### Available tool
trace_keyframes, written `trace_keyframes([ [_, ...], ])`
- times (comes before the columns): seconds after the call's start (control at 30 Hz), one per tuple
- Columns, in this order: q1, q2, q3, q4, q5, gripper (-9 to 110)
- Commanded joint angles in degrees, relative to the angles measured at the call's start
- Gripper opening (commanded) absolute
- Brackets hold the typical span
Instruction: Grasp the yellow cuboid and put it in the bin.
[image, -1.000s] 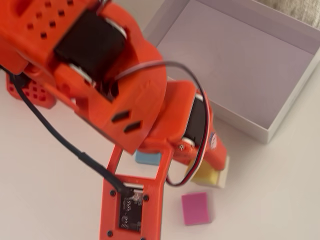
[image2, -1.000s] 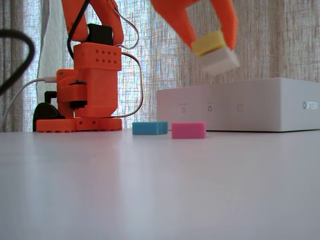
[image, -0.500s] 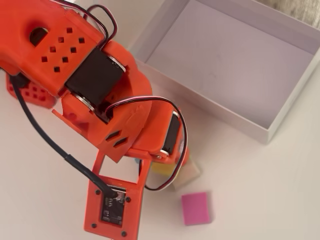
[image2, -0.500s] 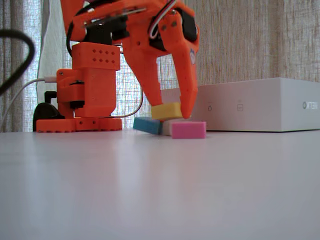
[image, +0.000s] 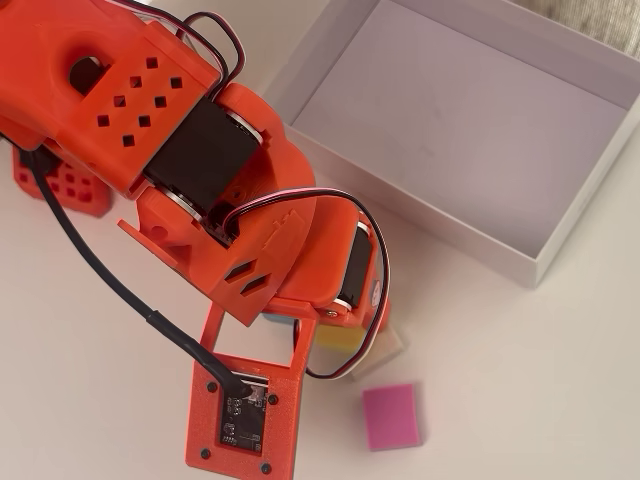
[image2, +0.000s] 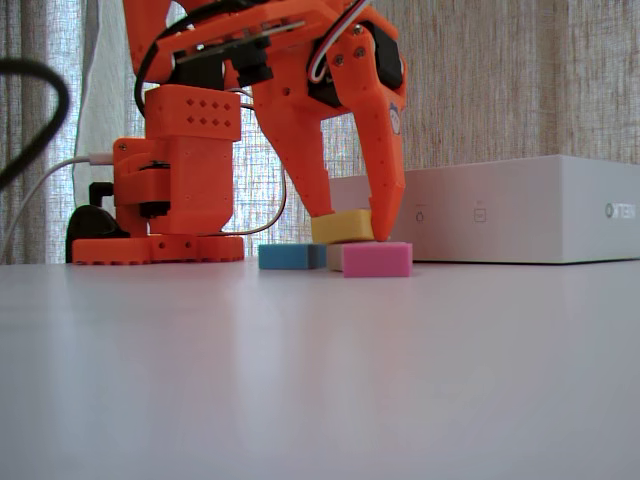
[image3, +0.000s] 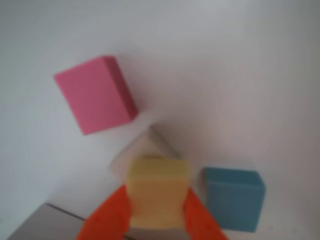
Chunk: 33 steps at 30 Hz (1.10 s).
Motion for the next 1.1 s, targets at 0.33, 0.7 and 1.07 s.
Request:
trace_keyframes([
  [0.33,-0.18,-0.26,-7.38,1.93,-0.09,-8],
  [0.7,1.49,-2.72,-4.92,-1.05,-0.35,-6],
  [1.07,1.05,-1.76,-1.93,0.18,-0.09,16],
])
